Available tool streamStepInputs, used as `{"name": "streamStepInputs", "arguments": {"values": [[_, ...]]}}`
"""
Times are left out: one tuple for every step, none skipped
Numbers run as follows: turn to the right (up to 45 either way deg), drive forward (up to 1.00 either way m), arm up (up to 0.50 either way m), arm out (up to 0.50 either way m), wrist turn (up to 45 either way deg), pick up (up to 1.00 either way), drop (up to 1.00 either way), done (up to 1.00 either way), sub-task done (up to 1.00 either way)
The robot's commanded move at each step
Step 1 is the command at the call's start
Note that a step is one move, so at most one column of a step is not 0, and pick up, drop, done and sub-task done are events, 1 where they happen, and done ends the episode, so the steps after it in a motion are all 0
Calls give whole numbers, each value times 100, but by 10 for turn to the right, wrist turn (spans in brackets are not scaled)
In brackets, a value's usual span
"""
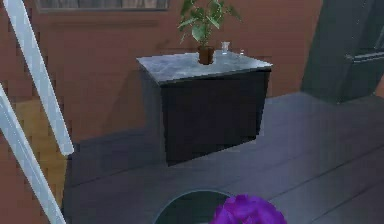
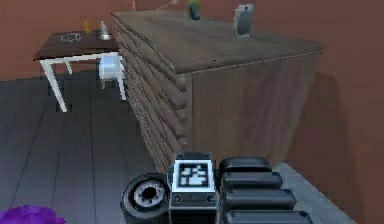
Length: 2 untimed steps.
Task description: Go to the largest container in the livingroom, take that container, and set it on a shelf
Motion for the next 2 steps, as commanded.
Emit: {"name": "streamStepInputs", "arguments": {"values": [[450, 0, 0, 0, 0, 0, 0, 0, 0], [90, 0, 0, 0, 0, 0, 0, 0, 0]]}}
